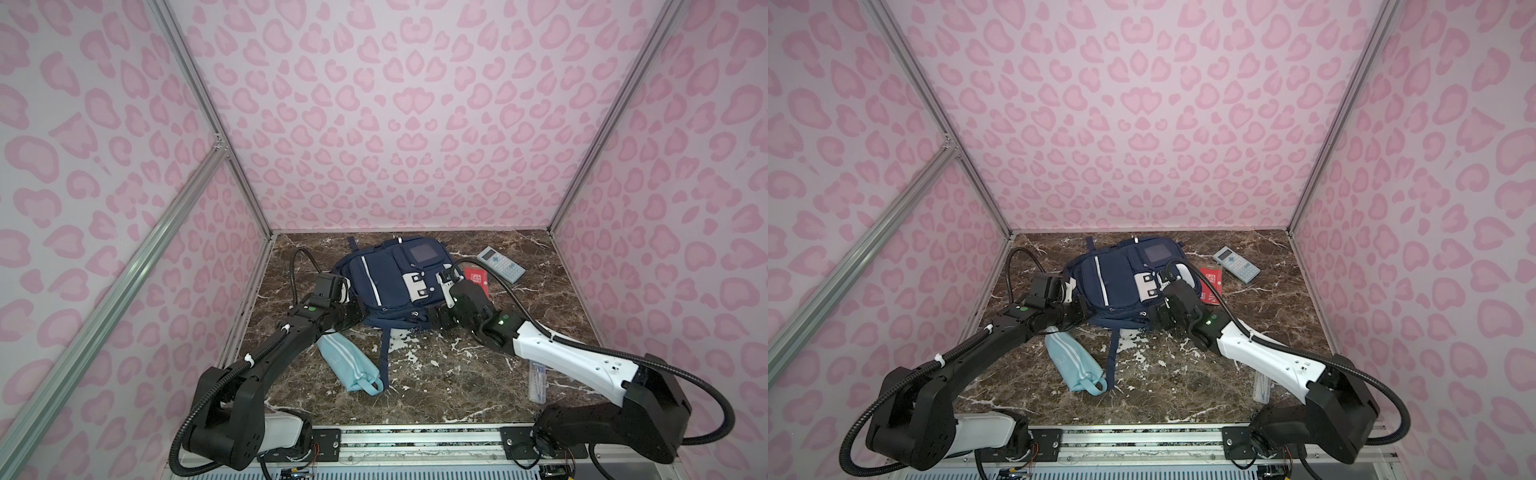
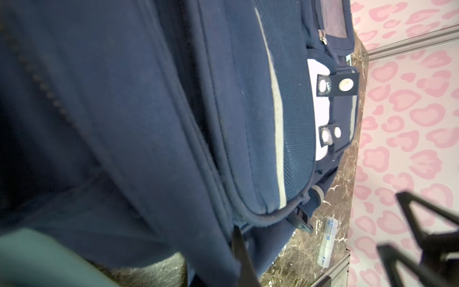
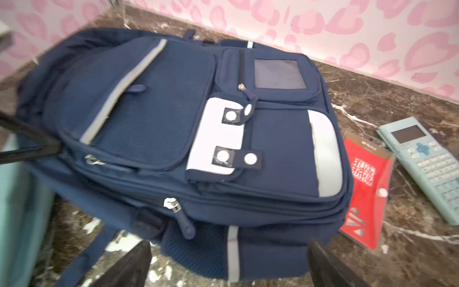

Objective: Pack books, pencil case, and school supplies into a backpack
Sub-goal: Zip the student bag at the center of the table, then unzip the student bag at the center of the table.

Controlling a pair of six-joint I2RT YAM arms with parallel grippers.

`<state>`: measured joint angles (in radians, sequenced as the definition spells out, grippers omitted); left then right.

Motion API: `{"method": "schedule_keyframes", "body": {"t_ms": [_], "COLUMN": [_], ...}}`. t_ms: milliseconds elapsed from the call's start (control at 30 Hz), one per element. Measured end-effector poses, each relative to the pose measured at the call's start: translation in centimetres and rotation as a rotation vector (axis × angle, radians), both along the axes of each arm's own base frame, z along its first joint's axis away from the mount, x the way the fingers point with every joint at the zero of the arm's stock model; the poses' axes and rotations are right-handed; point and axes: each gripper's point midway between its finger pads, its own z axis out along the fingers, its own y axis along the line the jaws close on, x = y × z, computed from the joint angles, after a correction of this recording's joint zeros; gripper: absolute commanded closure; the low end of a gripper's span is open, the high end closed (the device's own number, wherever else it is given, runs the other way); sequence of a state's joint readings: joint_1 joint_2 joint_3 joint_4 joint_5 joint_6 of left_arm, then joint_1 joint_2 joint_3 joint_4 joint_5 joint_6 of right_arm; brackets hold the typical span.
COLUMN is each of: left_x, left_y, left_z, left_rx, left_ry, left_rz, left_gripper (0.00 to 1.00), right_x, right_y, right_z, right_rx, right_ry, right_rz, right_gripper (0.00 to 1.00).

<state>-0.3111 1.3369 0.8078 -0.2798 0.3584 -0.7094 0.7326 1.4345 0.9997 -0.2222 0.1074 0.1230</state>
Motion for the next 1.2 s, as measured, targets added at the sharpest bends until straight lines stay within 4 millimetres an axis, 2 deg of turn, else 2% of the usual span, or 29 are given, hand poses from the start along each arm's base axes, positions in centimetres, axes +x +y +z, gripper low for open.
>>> {"method": "schedule_keyframes", "body": {"t_ms": [100,167,267,367,400,467,567,633,700,767,800,867,933,1033,1100,1200], "left_x": [0.0,0.0,-0.1,-0.2,-0.2,-0.2,-0.3,-0.4,-0.6,-0.5,-0.5,-0.4,-0.3,-0.2,-0.1,0.4], "left_y": [0.0,0.2,0.4,0.4,0.4,0.3,0.3,0.2,0.1,0.2,0.2,0.4,0.6,0.9,1.7,2.5], "left_z": [-0.2,-0.5,-1.4,-2.1,-2.1,-2.2,-2.6,-3.0,-3.1,-3.1,-3.2,-3.2,-3.1,-2.0,-0.5,3.3], "left_rx": [0.008,0.019,0.038,0.049,0.049,0.049,0.056,0.059,0.061,0.073,0.076,0.086,0.095,0.110,0.155,0.187], "left_ry": [-0.009,-0.010,-0.001,0.014,0.011,0.007,0.013,0.019,0.020,0.015,0.013,0.010,0.001,-0.035,-0.077,-0.184], "left_rz": [-0.002,-0.001,-0.002,-0.007,-0.009,-0.012,-0.020,-0.024,-0.032,-0.030,-0.028,-0.021,-0.016,-0.003,0.021,0.062], "left_gripper": [0.92,0.92,0.92,0.92,0.91,0.80,0.66,0.57,0.56,0.56,0.56,0.56,0.57,0.55,0.46,0.26], "right_x": [0.4,0.0,-0.2,-0.2,-0.1,0.1,0.3,-0.2,-0.9,-0.6,-0.2,0.5,1.2,1.0,0.8,0.6], "right_y": [3.6,5.3,7.1,8.4,8.6,8.6,7.8,7.1,6.3,6.4,6.8,7.6,8.4,9.1,9.4,9.7], "right_z": [-0.6,-2.0,-4.3,-5.7,-6.1,-6.9,-7.7,-8.4,-9.6,-10.1,-10.4,-10.9,-10.9,-10.2,-8.9,-5.7], "right_rx": [-0.069,-0.129,-0.224,-0.311,-0.338,-0.379,-0.417,-0.419,-0.429,-0.424,-0.426,-0.439,-0.445,-0.428,-0.406,-0.321], "right_ry": [-0.001,0.000,0.004,-0.023,-0.033,-0.039,-0.017,-0.005,0.014,0.005,0.004,0.010,0.012,0.013,0.005,-0.011], "right_rz": [0.183,0.293,0.413,0.479,0.488,0.497,0.475,0.466,0.462,0.442,0.438,0.439,0.441,0.462,0.458,0.440], "right_gripper": [0.19,0.21,0.30,0.38,0.40,0.40,0.38,0.37,0.38,0.41,0.48,0.70,0.88,1.00,1.00,1.00]}}
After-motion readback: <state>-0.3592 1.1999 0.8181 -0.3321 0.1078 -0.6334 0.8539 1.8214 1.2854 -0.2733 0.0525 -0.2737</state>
